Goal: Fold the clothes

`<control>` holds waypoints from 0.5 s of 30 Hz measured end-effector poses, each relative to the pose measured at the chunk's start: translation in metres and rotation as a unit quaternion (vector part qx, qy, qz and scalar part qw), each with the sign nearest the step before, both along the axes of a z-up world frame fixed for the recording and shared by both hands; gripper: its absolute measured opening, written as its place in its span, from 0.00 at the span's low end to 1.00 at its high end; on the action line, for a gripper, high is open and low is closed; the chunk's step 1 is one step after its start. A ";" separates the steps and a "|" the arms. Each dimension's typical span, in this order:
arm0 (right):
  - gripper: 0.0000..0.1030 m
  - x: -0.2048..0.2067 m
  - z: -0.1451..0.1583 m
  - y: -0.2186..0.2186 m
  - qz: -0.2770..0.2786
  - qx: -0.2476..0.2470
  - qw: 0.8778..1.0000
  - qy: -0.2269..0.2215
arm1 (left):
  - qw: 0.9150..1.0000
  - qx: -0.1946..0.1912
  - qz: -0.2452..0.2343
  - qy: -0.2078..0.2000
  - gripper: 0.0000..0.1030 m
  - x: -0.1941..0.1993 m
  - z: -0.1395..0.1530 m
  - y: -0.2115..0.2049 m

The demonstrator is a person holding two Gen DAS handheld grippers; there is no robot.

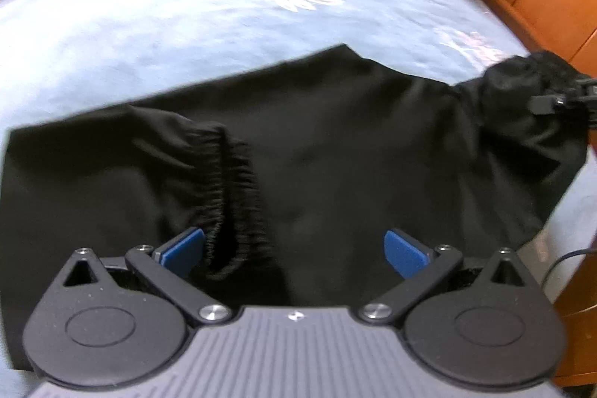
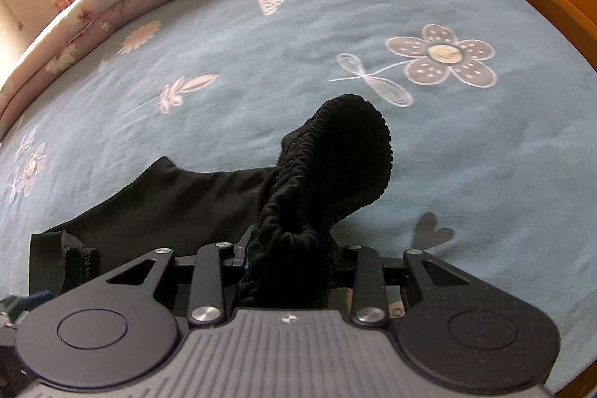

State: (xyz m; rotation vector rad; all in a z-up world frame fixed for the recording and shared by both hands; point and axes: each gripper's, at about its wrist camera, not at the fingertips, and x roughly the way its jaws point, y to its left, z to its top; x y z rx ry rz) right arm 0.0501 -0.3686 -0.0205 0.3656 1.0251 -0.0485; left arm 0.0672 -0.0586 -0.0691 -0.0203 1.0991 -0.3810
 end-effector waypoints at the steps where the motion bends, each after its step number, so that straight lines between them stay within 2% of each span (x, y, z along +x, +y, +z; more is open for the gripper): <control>1: 0.36 0.002 0.001 0.003 0.005 -0.001 1.000 0.000 | 1.000 -0.009 -0.004 0.006 0.99 0.001 -0.003 -0.005; 5: 0.36 0.007 0.002 0.015 0.016 -0.005 1.000 0.003 | 0.999 -0.006 -0.039 0.000 0.99 -0.001 -0.002 -0.019; 7: 0.36 0.009 0.003 0.018 0.019 -0.005 1.000 0.004 | 0.999 -0.015 -0.038 0.000 0.99 -0.002 0.006 -0.014; 15: 0.36 0.012 0.028 0.035 0.064 0.027 0.998 -0.006 | 0.996 -0.080 0.041 0.023 0.99 0.005 0.028 0.034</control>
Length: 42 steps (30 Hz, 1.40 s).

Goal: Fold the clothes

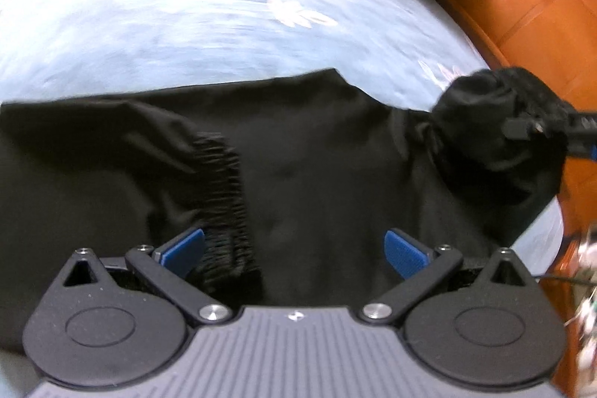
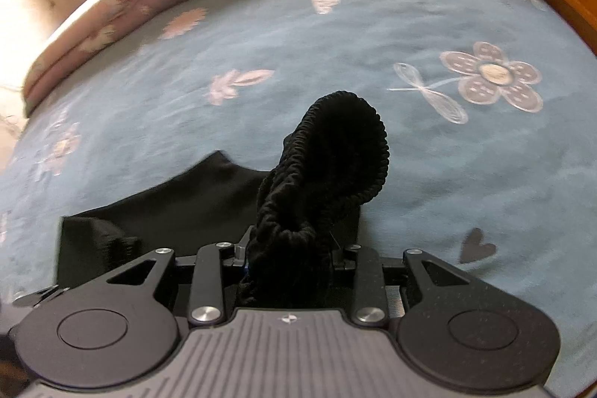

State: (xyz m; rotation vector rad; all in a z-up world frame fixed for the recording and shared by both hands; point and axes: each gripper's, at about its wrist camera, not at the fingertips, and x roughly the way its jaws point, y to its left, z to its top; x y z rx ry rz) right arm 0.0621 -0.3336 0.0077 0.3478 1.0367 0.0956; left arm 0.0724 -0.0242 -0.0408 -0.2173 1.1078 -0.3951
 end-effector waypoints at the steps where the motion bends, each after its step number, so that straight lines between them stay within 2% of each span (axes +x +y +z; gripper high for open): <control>1: 0.36 0.001 0.004 0.003 0.008 0.008 1.000 -0.001 | 1.000 -0.005 0.013 0.004 0.99 0.000 0.001 0.007; 5: 0.36 0.004 0.020 0.019 0.037 0.048 0.998 -0.005 | 0.998 -0.010 0.069 -0.003 0.99 -0.005 0.008 0.037; 12: 0.36 0.013 0.032 0.059 0.070 0.096 0.993 -0.005 | 0.991 0.034 0.126 -0.034 0.99 -0.017 0.019 0.078; 17: 0.36 0.019 0.041 0.092 0.096 0.113 0.989 -0.006 | 0.985 0.051 0.156 -0.050 0.99 -0.019 0.023 0.102; 32: 0.36 0.045 0.064 0.198 0.172 0.170 0.970 -0.013 | 0.967 0.044 0.243 -0.063 0.99 -0.041 0.033 0.167; 37: 0.36 0.050 0.063 0.233 0.201 0.166 0.965 -0.013 | 0.960 0.044 0.270 -0.063 0.99 -0.050 0.031 0.185; 42: 0.36 0.051 0.049 0.273 0.230 0.134 0.964 -0.016 | 0.952 0.053 0.294 -0.061 0.99 -0.061 0.031 0.204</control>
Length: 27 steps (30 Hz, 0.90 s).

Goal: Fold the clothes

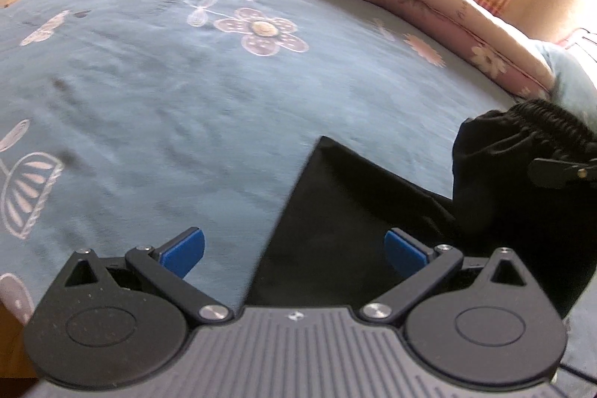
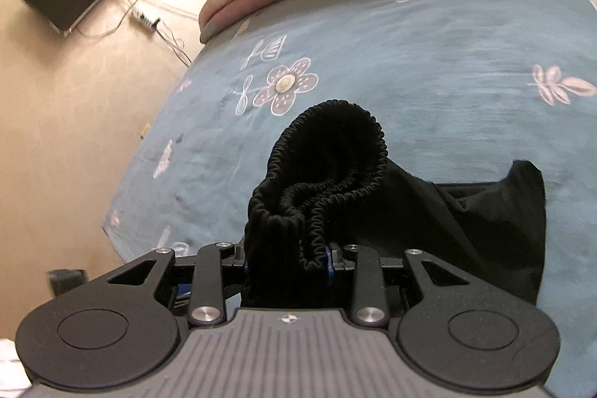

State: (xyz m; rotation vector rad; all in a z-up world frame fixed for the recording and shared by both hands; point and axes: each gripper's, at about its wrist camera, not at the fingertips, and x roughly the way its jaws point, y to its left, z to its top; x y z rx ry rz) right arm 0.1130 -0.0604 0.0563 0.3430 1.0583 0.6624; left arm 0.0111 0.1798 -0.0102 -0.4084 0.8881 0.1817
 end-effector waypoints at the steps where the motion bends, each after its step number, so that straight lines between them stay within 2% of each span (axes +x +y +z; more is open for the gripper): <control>1: 0.36 0.001 -0.003 0.007 0.004 -0.006 1.000 -0.003 | 1.000 0.000 0.005 0.001 0.99 -0.003 0.000 0.004; 5: 0.36 0.000 -0.010 0.039 0.029 -0.049 0.998 -0.024 | 1.000 0.000 0.025 0.003 0.99 -0.013 -0.001 0.018; 11: 0.36 -0.009 -0.018 0.087 0.071 -0.115 0.989 -0.066 | 0.999 0.003 0.048 0.000 0.99 -0.026 -0.003 0.037; 16: 0.36 -0.019 -0.034 0.122 0.097 -0.168 0.975 -0.107 | 0.998 0.002 0.062 0.005 0.99 -0.033 -0.009 0.048; 21: 0.36 -0.021 -0.075 0.160 0.114 -0.237 0.955 -0.136 | 0.997 0.005 0.072 0.010 0.99 -0.041 -0.014 0.057; 24: 0.40 -0.022 -0.097 0.177 0.121 -0.271 0.945 -0.137 | 0.997 0.010 0.078 0.016 0.99 -0.045 -0.017 0.062; 27: 0.57 -0.032 -0.111 0.190 0.148 -0.296 0.931 -0.154 | 0.996 0.007 0.088 0.017 0.99 -0.049 -0.019 0.067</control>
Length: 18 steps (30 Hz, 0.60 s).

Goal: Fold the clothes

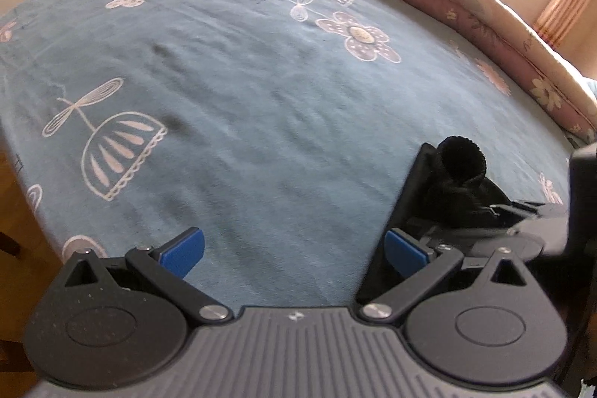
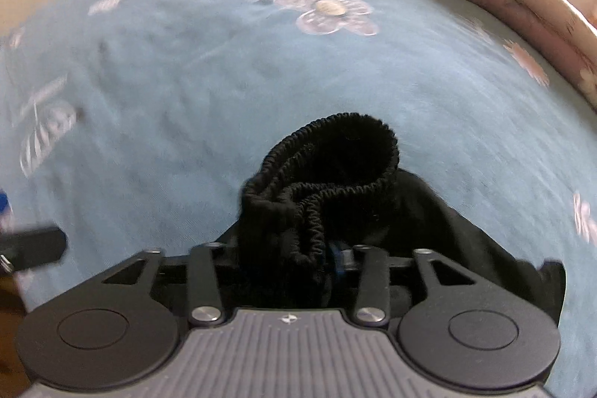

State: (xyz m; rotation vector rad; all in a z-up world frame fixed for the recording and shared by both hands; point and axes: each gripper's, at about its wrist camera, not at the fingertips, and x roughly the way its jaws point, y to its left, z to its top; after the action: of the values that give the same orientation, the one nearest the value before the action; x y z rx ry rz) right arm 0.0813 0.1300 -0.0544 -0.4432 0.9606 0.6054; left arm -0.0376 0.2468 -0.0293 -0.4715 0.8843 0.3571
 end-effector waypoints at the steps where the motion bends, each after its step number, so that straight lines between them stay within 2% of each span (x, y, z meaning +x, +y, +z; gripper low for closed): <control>1: 0.68 -0.004 -0.003 0.004 0.015 -0.006 1.000 -0.002 | 1.000 0.000 0.002 0.000 0.99 -0.001 0.000 0.001; 7: 0.71 -0.027 -0.010 0.005 0.076 -0.038 0.996 -0.043 | 1.000 -0.003 0.006 -0.004 0.99 0.000 -0.001 0.002; 11: 0.73 -0.035 0.001 -0.019 0.101 -0.017 0.994 -0.042 | 1.000 -0.026 -0.003 -0.013 0.99 0.005 -0.003 0.000; 14: 0.76 -0.045 0.012 -0.041 0.122 0.010 0.992 -0.033 | 0.997 -0.063 -0.015 -0.028 0.99 0.012 -0.007 -0.004; 18: 0.78 -0.063 0.022 -0.077 0.122 0.020 0.990 -0.062 | 0.991 -0.120 -0.037 -0.053 0.99 0.028 -0.014 -0.019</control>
State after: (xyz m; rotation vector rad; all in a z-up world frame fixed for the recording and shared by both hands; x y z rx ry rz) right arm 0.0181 0.0534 -0.0329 -0.5601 0.7792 0.8075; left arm -0.0097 0.2283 -0.0430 -0.6715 0.8416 0.1562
